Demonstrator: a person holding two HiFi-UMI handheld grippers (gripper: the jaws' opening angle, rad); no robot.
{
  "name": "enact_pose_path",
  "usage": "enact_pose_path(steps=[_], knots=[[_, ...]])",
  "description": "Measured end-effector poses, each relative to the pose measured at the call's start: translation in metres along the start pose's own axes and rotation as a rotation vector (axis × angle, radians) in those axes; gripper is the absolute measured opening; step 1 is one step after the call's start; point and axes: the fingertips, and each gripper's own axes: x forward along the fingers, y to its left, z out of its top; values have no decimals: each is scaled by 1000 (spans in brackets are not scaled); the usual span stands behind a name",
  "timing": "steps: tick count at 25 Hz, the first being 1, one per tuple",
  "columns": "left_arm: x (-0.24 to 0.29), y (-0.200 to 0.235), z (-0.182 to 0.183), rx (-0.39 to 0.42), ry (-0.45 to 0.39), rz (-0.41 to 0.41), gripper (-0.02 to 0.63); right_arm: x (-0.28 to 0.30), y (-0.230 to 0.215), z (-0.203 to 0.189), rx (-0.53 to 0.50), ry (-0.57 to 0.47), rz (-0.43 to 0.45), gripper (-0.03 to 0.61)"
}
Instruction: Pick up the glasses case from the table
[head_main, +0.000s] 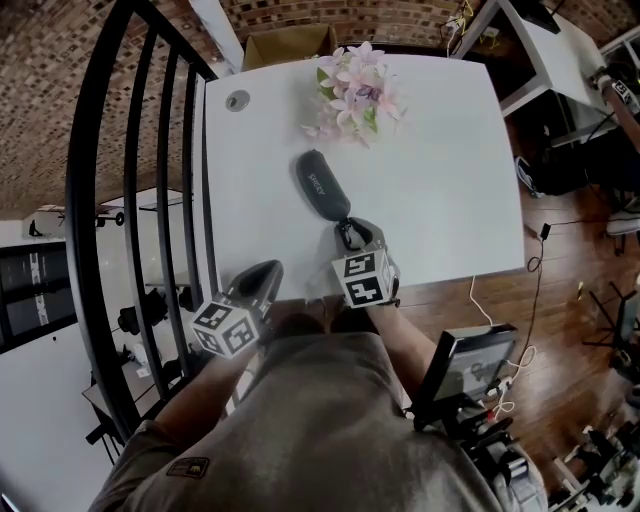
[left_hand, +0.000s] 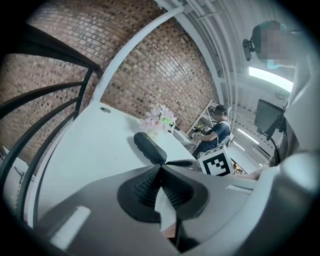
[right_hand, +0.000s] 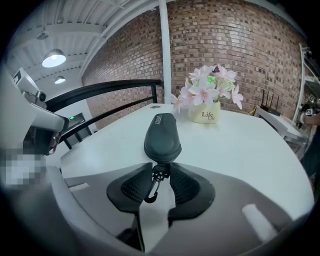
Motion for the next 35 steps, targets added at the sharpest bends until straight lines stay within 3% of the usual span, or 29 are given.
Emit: enact_pose_path(steps=[18,35], knots=[[6,-30,33,42,-82,-76,2,-91,1,107,-77,-306,-42,121],[33,-93,43,118,-83,-257,2,-206,-29,143,-70,-517,-217,121]])
